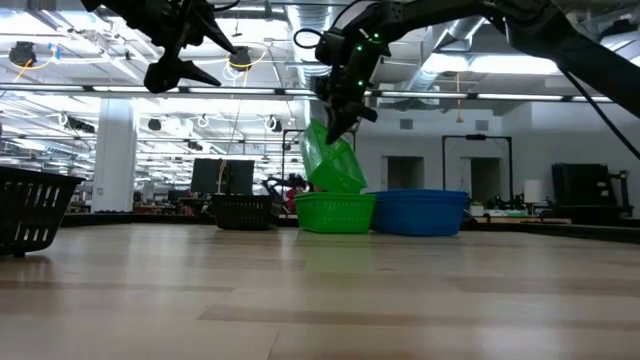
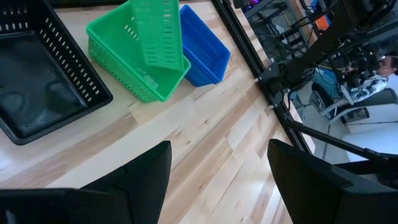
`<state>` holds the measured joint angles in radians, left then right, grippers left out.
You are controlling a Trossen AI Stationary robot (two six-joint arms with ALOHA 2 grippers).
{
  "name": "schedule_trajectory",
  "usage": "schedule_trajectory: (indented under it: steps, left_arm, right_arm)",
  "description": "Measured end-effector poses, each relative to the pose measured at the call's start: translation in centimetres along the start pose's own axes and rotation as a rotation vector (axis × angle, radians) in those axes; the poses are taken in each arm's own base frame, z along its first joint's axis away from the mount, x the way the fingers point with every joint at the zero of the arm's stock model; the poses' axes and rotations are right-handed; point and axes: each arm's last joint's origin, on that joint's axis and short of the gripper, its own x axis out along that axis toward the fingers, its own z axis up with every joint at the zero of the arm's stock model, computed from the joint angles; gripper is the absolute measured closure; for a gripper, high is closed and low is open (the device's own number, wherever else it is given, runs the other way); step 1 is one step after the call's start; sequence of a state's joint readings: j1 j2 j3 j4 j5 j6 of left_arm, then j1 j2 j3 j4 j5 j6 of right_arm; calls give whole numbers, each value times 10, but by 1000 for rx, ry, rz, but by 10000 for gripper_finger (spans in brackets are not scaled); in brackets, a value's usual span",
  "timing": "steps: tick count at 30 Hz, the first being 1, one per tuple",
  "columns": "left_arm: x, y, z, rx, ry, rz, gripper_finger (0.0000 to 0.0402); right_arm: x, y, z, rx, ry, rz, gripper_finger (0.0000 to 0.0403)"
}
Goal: Stack baskets by color
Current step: Stack the bottom green bin on top of the top green bins
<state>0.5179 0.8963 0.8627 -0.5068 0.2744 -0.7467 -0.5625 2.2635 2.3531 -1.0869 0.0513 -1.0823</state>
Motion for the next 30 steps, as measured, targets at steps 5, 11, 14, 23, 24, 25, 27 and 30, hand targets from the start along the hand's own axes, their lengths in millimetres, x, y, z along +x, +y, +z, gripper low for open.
schedule_trajectory:
  steps: [5,11,14,23,24,25,27,30]
  left_arm:
    - [0,0,0,0,-1,1,145]
    - [0,0,0,-2,-1,1,145]
    - [0,0,0,-2,-1,1,145]
    - [0,0,0,-2,-1,1,145]
    - [0,0,0,-2,-1,1,145]
    - [0,0,0,-2,-1,1,145]
    - [0,0,0,-2,-1,1,145]
    - [0,0,0,-3,-1,1,145]
  right_arm:
    - [4,5,2,-11,6,20,389]
    - [5,10,6,-14,11,50,385]
    - [4,12,9,-46,8,55,385]
    - [11,19,14,-73,17,98,386]
    - [13,20,12,-65,24,110,385]
    - [15,20,12,-55,26,112,384]
    - [22,21,13,-38,31,113,383]
    - [30,24,9,-38,55,144,385]
